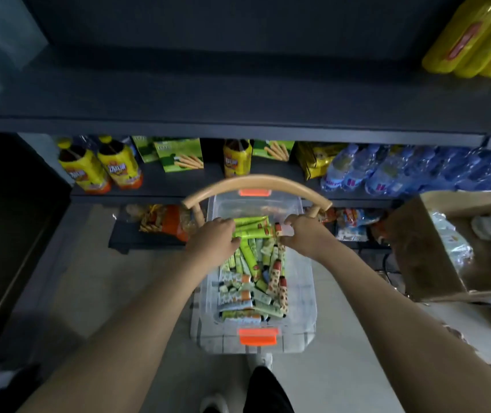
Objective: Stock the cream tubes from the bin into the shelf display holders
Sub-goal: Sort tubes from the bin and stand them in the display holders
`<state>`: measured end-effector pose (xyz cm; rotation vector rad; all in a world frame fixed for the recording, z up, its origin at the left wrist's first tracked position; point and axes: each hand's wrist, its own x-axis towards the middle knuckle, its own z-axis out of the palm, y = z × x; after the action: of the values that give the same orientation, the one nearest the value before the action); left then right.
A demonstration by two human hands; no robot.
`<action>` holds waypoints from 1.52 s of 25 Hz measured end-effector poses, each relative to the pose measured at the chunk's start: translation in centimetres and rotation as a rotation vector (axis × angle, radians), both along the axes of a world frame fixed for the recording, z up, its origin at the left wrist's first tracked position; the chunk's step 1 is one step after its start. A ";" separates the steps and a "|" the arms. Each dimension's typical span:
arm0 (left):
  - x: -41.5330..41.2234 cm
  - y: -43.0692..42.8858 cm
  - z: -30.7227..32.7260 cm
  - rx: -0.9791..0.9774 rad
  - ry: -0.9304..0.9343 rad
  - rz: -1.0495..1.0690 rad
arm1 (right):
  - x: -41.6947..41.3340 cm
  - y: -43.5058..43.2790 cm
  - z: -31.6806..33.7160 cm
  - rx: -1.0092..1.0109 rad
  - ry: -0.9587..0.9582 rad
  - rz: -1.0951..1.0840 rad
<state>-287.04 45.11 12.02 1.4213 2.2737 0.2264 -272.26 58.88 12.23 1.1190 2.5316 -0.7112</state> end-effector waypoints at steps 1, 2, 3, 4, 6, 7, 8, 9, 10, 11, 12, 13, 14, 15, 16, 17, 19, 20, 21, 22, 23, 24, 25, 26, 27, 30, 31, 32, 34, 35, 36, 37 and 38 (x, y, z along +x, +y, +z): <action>0.2 0.3 -1.8 -0.012 -0.030 0.020 | 0.0 0.4 -1.8 -0.022 -0.025 0.012; 0.5 0.6 -3.6 -0.035 -0.062 0.050 | -0.1 0.8 -3.7 -0.052 -0.050 0.026; 0.9 0.9 -5.4 -0.066 -0.100 0.090 | -0.3 1.3 -5.4 -0.089 -0.070 0.046; 1.2 1.2 -7.0 -0.098 -0.137 0.124 | -0.5 1.8 -7.0 -0.125 -0.087 0.057; 1.6 1.7 -10.3 -0.165 -0.210 0.201 | -0.9 2.8 -10.1 -0.184 -0.119 0.067; 1.8 1.7 -11.8 -0.190 -0.247 0.253 | -1.0 3.1 -11.4 -0.207 -0.131 0.070; 2.0 1.7 -13.1 -0.206 -0.286 0.311 | -1.2 3.3 -12.7 -0.229 -0.139 0.063; 2.2 1.7 -14.4 -0.213 -0.324 0.367 | -1.3 3.5 -13.9 -0.250 -0.153 0.049; 2.6 1.7 -15.5 -0.220 -0.361 0.423 | -1.3 3.5 -15.2 -0.281 -0.170 0.039; 2.9 1.7 -16.8 -0.225 -0.400 0.476 | -1.3 3.4 -16.4 -0.313 -0.182 0.035; 3.2 1.7 -17.8 -0.230 -0.439 0.535 | -1.4 3.2 -17.3 -0.345 -0.188 0.028; 3.5 1.7 -19.0 -0.237 -0.474 0.610 | -1.4 2.9 -18.3 -0.375 -0.187 0.011; 3.7 1.8 -20.1 -0.243 -0.502 0.684 | -1.5 2.6 -19.2 -0.399 -0.181 -0.015; 3.9 1.9 -21.2 -0.251 -0.520 0.750 | -1.5 2.3 -20.3 -0.423 -0.175 -0.045; 4.1 2.1 -22.3 -0.268 -0.539 0.792 | -1.4 1.9 -21.4 -0.444 -0.173 -0.070; 4.3 2.1 -23.4 -0.279 -0.561 0.817 | -1.3 1.5 -22.5 -0.466 -0.180 -0.089; 4.8 2.0 -25.4 -0.295 -0.611 0.870 | -1.0 0.7 -24.8 -0.505 -0.196 -0.132; 5.0 1.8 -26.5 -0.302 -0.657 0.929 | -0.9 0.4 -25.8 -0.529 -0.202 -0.180; 5.0 1.5 -27.7 -0.299 -0.716 1.006 | -0.8 0.1 -26.8 -0.549 -0.208 -0.237; 5.1 1.1 -28.7 -0.290 -0.768 1.088 | -0.7 -0.3 -27.5 -0.554 -0.219 -0.272; 5.1 0.6 -29.7 -0.267 -0.808 1.153 | -0.5 -0.7 -28.2 -0.551 -0.234 -0.281; 5.1 0.3 -30.0 -0.236 -0.837 1.198 | -0.3 -1.1 -28.9 -0.538 -0.243 -0.264; 5.1 0.1 -30.5 -0.204 -0.854 1.232 | -0.1 -1.5 -29.6 -0.515 -0.254 -0.241; 5.1 0.0 -30.6 -0.189 -0.858 1.261 | 0.0 -1.9 -30.0 -0.483 -0.261 -0.215; 5.0 -0.1 -30.9 -0.180 -0.865 1.280 | 0.0 -2.2 -30.3 -0.455 -0.266 -0.192; 4.9 0.2 -31.5 -0.155 -0.898 1.322 | -0.2 -2.5 -30.9 -0.426 -0.275 -0.161; 4.9 0.3 -31.8 -0.143 -0.898 1.339 | -0.3 -2.5 -31.0 -0.435 -0.270 -0.152; 4.8 0.3 -31.9 -0.130 -0.904 1.357 | -0.4 -2.5 -31.0 -0.452 -0.265 -0.145; 4.6 0.6 -31.9 -0.085 -0.939 1.399 | -0.4 -2.5 -31.1 -0.486 -0.248 -0.145; 4.5 0.8 -31.7 -0.066 -0.962 1.428 | -0.4 -2.4 -31.1 -0.506 -0.237 -0.163; 4.4 1.0 -31.6 -0.066 -0.981 1.460 | -0.3 -2.3 -31.0 -0.531 -0.223 -0.196; 4.3 1.2 -31.5 -0.069 -1.000 1.496 | -0.2 -2.2 -30.7 -0.557 -0.203 -0.238; 4.1 1.5 -31.4 -0.090 -1.021 1.531 | 0.0 -1.9 -30.4 -0.578 -0.177 -0.289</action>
<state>-282.89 46.62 -19.40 -0.6836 1.8267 0.9647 -272.28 56.96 -18.14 1.2611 1.8487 -1.2516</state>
